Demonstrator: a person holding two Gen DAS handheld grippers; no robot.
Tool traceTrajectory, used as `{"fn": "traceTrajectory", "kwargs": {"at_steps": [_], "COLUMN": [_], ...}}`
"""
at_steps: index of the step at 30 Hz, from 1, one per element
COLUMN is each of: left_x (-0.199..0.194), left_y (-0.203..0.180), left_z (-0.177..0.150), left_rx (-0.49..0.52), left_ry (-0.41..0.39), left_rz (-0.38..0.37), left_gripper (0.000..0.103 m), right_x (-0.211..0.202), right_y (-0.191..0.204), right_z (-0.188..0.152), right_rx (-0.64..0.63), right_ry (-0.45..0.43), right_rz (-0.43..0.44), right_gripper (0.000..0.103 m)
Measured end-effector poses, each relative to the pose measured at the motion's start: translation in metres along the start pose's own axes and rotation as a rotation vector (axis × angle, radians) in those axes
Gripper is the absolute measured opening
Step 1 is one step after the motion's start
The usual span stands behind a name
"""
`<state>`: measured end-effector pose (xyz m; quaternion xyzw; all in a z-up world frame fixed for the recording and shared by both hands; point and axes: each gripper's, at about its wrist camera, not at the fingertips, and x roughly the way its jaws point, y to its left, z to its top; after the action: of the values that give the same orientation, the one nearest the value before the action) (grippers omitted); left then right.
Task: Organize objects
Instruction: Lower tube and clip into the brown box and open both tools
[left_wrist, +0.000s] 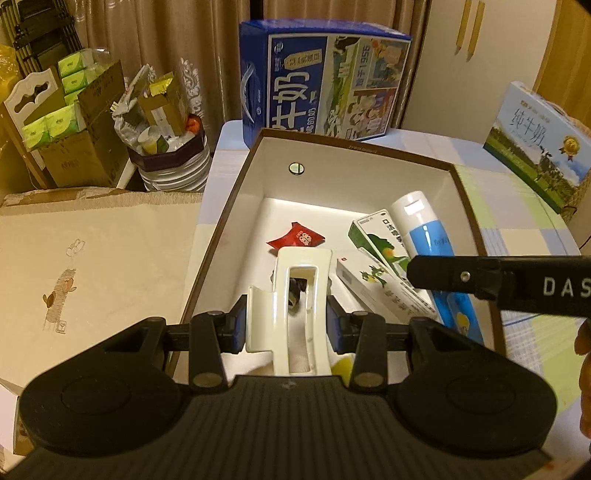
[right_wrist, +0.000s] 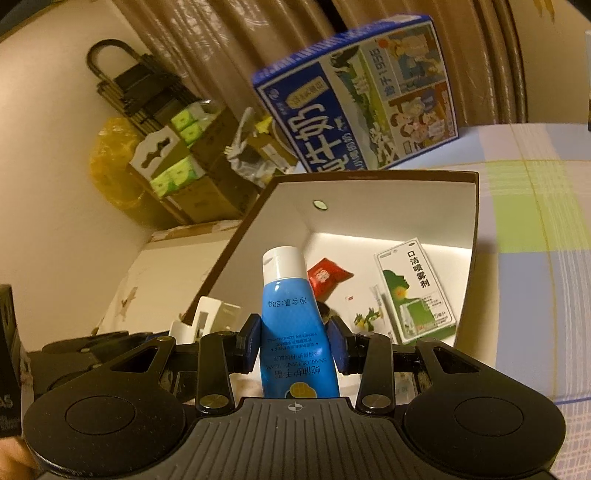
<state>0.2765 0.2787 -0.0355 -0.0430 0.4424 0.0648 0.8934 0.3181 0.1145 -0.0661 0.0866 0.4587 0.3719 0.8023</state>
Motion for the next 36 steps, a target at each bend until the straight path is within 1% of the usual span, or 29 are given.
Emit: {"fn": "traceTrajectory", "kwargs": {"at_steps": [7,15,17,21,27,33,36], "left_x": [0.03,0.059,0.061,0.066,0.064,0.061,0.062], "left_y": [0.004,0.011,0.009,0.007,0.006,0.004,0.004], "left_z": [0.008,0.01,0.011,0.013,0.015,0.017,0.017], "left_rx": [-0.005,-0.034,-0.025,-0.02,-0.021,-0.006,-0.006], "left_ry": [0.041,0.097,0.091,0.097,0.089,0.086,0.091], "left_rz": [0.009,0.002,-0.008,-0.004,-0.016,-0.007,0.0], "left_gripper": [0.036,0.036,0.036,0.036,0.041,0.045,0.045], "right_x": [0.026,0.047,0.05,0.052,0.053,0.059,0.062], "right_y": [-0.009,-0.015,-0.018,-0.021,-0.024,-0.022,-0.022], "right_z": [0.011,0.012,0.012,0.012,0.013,0.012,0.013], "right_rx": [0.027,0.029,0.033,0.038,0.043,0.037,0.03], "right_ry": [0.029,0.063,0.068,0.072,0.076,0.091,0.099], "right_rz": [-0.024,-0.049,-0.053,-0.057,-0.06,-0.062,-0.06], "right_gripper": [0.036,0.036,0.036,0.036,0.036,0.036,0.037]}}
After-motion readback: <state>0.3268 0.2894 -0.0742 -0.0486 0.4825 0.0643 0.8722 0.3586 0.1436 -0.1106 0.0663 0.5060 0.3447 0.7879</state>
